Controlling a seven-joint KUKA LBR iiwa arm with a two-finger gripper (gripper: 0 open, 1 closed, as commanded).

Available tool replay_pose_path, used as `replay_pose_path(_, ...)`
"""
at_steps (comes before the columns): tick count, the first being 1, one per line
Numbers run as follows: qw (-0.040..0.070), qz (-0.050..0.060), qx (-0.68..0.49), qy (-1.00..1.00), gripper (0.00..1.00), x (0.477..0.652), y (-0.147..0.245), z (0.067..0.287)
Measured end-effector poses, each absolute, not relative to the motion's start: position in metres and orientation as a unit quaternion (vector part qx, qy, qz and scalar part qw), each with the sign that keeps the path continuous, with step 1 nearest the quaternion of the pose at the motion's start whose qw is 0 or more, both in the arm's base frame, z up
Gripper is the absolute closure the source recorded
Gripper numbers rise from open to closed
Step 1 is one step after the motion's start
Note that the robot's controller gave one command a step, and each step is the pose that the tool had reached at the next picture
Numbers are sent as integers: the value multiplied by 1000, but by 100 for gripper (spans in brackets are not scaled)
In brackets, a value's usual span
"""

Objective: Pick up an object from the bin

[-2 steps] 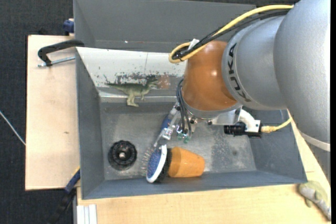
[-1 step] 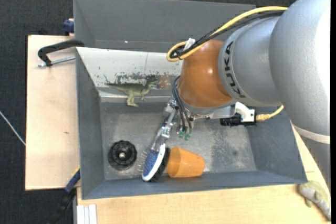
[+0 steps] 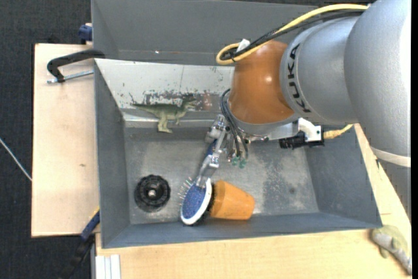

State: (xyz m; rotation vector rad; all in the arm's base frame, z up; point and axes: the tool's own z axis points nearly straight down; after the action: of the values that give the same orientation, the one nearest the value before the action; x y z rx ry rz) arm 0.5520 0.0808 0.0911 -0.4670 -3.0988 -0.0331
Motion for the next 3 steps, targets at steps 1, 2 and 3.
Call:
replay_pose_path(1,3,-10,-149,-989,100,552,80,91)
replay_pose_path(2,-7,-3,-142,-990,100,562,82,220)
replay_pose_path(3,-3,-1,-143,-990,0,561,81,214)
